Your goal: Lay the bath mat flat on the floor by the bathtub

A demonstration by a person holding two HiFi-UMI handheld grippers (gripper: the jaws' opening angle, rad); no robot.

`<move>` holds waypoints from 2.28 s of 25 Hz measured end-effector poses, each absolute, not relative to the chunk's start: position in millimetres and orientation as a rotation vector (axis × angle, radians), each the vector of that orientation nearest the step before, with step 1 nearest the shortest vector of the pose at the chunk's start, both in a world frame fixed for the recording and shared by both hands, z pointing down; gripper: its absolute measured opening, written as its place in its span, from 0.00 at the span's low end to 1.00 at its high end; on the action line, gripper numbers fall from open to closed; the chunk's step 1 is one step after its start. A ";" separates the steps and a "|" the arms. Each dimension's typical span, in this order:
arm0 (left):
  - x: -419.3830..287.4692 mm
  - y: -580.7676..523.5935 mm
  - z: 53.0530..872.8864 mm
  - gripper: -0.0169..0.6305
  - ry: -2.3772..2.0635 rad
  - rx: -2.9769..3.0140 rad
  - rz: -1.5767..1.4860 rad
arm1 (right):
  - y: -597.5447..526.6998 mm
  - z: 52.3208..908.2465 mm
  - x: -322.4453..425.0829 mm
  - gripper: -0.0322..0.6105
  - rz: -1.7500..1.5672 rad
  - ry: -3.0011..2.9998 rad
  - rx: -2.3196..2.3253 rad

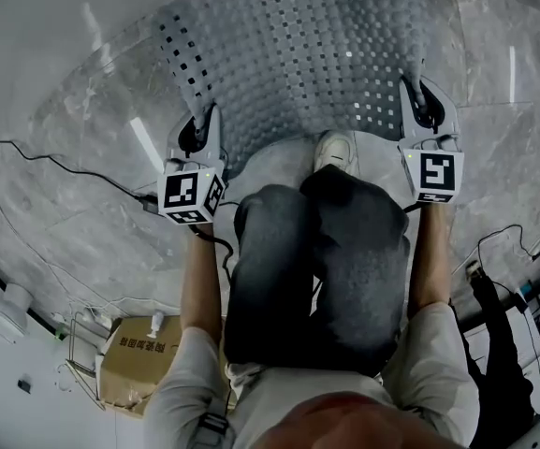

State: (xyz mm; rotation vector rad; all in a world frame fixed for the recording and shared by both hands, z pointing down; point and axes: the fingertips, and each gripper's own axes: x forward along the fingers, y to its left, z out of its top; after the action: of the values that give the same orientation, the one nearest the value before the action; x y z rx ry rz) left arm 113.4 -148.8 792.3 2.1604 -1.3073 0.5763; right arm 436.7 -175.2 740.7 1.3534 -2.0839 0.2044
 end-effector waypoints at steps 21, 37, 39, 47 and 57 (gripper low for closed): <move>111.6 -164.3 868.5 0.12 -1.361 2.162 0.555 | -202.1 821.8 448.2 0.15 0.130 -2.103 1.357; 93.1 -174.8 903.5 0.12 -1.396 2.133 0.635 | -218.7 862.2 451.4 0.16 0.144 -2.109 1.340; 92.9 -177.0 905.8 0.12 -1.398 2.128 0.635 | -220.1 865.7 453.6 0.16 0.142 -2.103 1.339; 87.3 -182.8 917.1 0.12 -1.409 2.100 0.663 | -224.7 879.8 462.1 0.16 0.158 -2.079 1.336; 81.9 -187.4 931.2 0.13 -1.416 2.067 0.680 | -232.9 896.1 467.2 0.17 0.153 -2.015 1.326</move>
State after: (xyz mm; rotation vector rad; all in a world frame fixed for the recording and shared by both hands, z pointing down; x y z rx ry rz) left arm 81.9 -187.4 931.2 2.0674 -1.4156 0.6797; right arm 467.2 -232.9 896.1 1.3261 -2.0154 0.1530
